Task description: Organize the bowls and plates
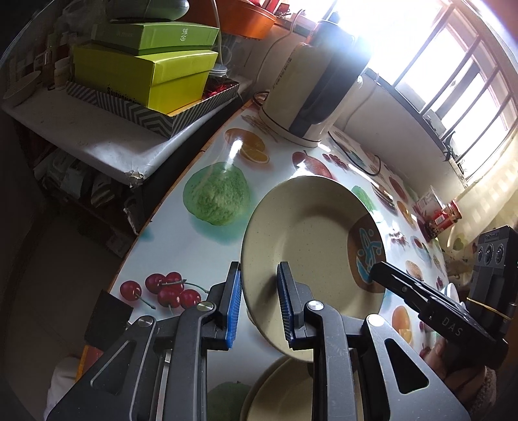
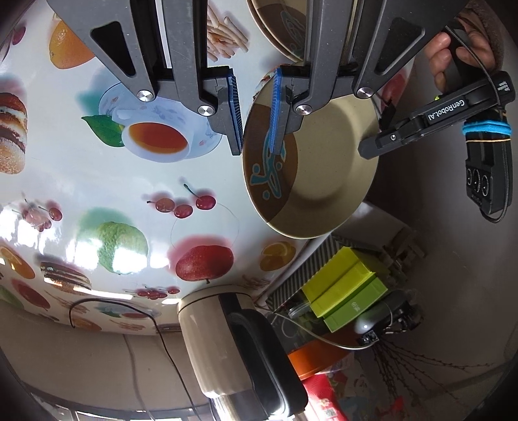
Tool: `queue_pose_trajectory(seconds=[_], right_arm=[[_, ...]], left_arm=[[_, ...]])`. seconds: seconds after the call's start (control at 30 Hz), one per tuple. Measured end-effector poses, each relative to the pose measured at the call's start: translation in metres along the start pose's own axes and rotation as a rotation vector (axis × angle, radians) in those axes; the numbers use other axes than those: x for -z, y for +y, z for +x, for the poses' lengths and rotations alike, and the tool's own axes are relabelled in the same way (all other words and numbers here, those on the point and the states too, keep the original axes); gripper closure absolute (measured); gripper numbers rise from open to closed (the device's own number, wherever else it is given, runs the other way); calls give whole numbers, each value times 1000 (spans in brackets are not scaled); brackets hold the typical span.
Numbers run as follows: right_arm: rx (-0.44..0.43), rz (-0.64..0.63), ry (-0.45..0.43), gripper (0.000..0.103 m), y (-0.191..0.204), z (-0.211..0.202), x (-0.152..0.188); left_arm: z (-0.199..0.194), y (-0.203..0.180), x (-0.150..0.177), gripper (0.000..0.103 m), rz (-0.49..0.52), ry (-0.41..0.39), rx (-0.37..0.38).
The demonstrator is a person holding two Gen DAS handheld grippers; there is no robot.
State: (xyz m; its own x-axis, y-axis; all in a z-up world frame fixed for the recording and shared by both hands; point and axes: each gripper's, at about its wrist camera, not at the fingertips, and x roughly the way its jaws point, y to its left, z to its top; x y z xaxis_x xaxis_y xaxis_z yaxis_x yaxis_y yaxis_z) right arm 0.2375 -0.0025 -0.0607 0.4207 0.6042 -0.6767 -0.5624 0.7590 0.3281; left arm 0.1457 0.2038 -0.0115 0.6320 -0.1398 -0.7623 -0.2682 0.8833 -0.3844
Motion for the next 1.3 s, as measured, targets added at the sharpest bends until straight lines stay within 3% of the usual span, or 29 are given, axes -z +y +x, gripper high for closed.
queue_pose_trajectory(seconds=[0.7, 1.3], right_arm=[[7, -27, -35, 86, 24, -57, 51], [17, 10, -3, 86, 22, -73, 108]], left_arm=[[-44, -11, 49, 80, 30, -16, 22], [-46, -10, 97, 80, 18, 40, 32]])
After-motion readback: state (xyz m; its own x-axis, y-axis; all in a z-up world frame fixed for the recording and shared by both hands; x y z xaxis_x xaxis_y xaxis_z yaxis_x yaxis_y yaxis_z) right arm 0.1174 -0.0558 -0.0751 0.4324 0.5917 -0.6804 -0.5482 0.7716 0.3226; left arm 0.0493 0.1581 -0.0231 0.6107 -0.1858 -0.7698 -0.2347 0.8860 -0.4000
